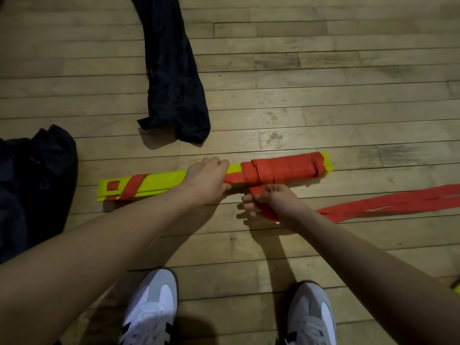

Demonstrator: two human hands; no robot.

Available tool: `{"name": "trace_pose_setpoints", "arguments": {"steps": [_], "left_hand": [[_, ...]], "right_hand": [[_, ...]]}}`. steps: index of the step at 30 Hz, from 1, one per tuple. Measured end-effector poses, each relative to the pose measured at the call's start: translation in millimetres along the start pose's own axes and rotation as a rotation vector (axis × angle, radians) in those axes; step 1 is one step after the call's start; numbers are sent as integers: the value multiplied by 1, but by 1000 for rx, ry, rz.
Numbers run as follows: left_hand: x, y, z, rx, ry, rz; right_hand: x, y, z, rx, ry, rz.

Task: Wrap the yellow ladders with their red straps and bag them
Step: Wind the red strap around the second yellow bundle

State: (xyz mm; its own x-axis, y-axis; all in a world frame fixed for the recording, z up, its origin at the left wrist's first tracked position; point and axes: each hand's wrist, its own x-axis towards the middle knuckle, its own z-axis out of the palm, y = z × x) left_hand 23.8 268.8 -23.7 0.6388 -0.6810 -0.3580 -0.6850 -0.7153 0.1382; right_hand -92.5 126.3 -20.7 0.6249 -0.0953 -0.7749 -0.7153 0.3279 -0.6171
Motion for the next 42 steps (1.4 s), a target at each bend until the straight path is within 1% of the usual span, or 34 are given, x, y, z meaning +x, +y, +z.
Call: {"name": "trace_pose_setpoints", "arguments": {"steps": [2,4,6,8,11,13,18,21,24,25,27,28,32,42], "left_hand": [[5,-3,-1,0,43,-42],[14,-6,-5,10,69,-90],[24,-6,-10,72,81,-113],[33,-3,-13,175,108,-111],[36,4,-11,309,148,-52],[31,6,-3,326,177,-1],[12,2,12,219,259,145],[3,1,17,152,311,178],[-8,8,22,88,264,207],[-13,12,23,73,214,201],[-18,17,25,116,48,142],[-19,19,25,148,9,107],[-11,21,23,129,59,0],[31,15,-10,148,50,-137]], "right_hand": [[1,-5,1,-22,-10,-3],[1,-12,4,-56,-53,-2],[1,-18,6,-57,-97,2],[3,-24,9,-30,-99,-18],[6,-31,9,25,-45,-51],[9,-33,9,55,-27,-53],[10,-30,12,59,-5,-13],[9,-25,9,59,14,0],[6,-17,7,31,28,35],[4,-14,6,21,34,49],[1,-8,3,5,35,67],[-1,-6,2,0,30,67],[-6,-6,-4,-23,-4,61],[-3,-24,-4,-8,-39,79]]}}
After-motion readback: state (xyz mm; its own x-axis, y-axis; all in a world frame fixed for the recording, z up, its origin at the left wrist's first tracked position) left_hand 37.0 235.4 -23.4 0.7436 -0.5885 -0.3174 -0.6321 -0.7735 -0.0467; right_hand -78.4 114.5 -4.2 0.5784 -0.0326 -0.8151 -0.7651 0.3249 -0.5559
